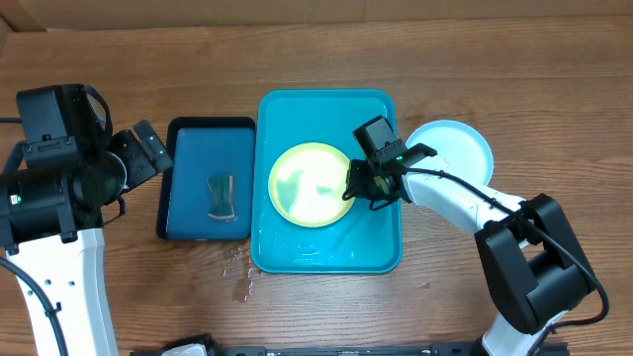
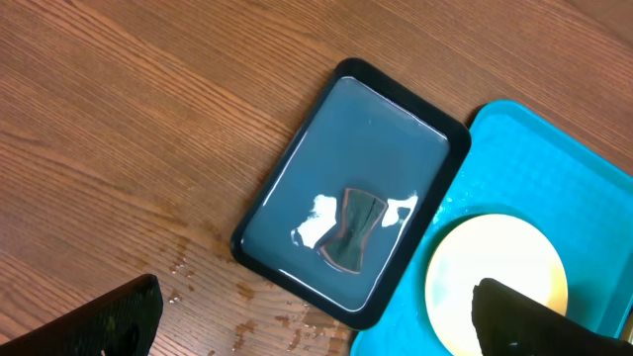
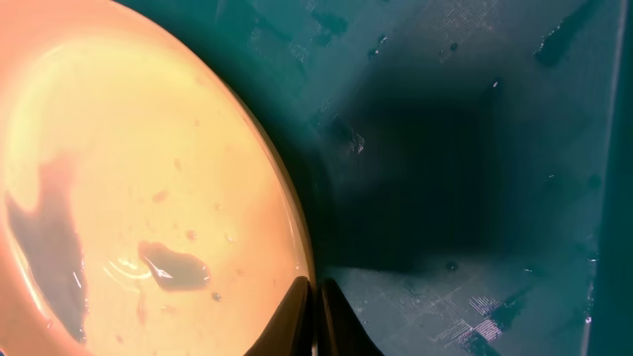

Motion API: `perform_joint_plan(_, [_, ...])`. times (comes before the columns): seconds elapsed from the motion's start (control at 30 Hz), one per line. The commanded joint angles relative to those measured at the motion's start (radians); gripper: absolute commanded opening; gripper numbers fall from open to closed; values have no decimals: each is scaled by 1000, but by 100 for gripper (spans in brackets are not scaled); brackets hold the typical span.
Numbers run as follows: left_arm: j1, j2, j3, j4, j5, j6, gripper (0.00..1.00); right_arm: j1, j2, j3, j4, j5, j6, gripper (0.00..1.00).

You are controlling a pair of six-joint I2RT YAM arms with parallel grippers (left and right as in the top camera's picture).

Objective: Clean dirty plates on tray and stack at the side

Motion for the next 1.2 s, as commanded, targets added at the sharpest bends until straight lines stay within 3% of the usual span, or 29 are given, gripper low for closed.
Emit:
perform_joint_plan(0.0, [4, 4, 6, 1, -2, -21, 100, 1, -8, 8, 6, 18, 13, 4])
perform_joint_plan(0.1, [4, 4, 6, 1, -2, -21, 100, 1, -8, 8, 6, 18, 13, 5])
perform_joint_plan(0.2, [4, 4, 6, 1, -2, -21, 100, 1, -8, 8, 6, 18, 13, 13])
perform_joint_plan(0.37, [4, 4, 6, 1, -2, -21, 100, 1, -8, 8, 10, 18, 13, 4])
perform_joint_plan(0.73, [4, 4, 6, 1, -2, -21, 100, 1, -8, 8, 12, 64, 13, 11])
perform_joint_plan(1.17, [4, 4, 6, 1, -2, -21, 100, 3, -8, -11, 26, 84, 33, 4])
